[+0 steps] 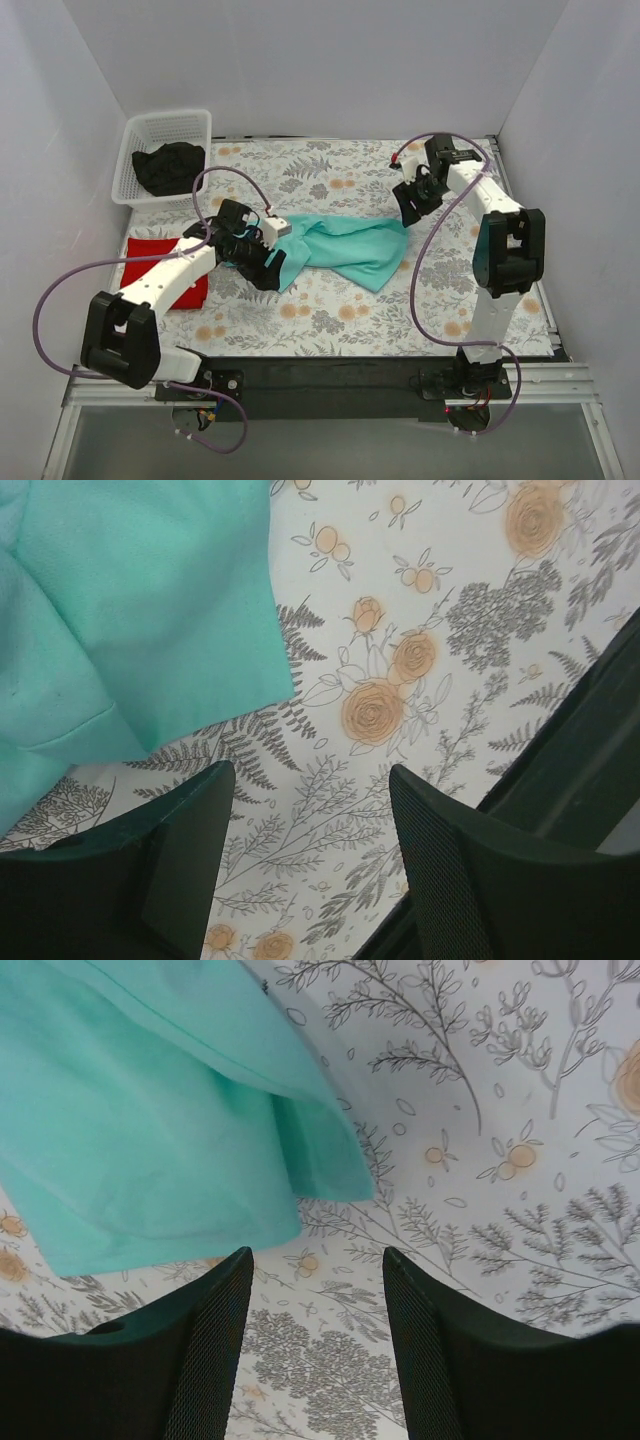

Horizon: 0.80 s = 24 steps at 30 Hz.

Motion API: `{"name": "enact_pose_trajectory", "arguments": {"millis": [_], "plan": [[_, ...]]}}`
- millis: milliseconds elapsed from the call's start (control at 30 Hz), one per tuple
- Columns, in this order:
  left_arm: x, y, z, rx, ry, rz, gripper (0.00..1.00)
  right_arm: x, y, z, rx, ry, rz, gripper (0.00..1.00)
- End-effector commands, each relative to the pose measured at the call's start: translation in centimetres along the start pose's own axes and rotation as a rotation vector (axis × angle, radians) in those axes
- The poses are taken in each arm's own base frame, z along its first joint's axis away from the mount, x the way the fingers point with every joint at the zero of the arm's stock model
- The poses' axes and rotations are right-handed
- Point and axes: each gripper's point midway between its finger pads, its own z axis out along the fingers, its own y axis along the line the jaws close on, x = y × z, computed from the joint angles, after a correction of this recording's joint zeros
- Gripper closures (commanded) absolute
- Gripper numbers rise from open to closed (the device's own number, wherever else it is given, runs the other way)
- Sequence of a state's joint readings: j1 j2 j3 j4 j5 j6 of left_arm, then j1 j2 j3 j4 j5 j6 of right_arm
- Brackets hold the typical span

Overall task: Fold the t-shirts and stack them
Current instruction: Flatten the tshirt out

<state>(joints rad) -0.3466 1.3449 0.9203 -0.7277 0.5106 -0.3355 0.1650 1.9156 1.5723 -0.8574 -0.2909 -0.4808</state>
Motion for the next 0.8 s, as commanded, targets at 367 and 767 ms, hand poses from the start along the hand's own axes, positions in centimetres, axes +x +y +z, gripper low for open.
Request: {"name": "enact_pose_trajectory", "arguments": {"millis": [367, 767], "plan": [[0.4, 3.0, 2.1, -0.06, 0.156, 0.15, 0.35, -1.5, -2.3, 3.8, -0.016, 0.056, -0.107, 0.52], [1.6, 2.5, 4.5, -0.08, 0.216, 0.271, 0.36, 0.9, -1.8, 6.4, -0.065, 0.131, -0.103, 0.64]]}}
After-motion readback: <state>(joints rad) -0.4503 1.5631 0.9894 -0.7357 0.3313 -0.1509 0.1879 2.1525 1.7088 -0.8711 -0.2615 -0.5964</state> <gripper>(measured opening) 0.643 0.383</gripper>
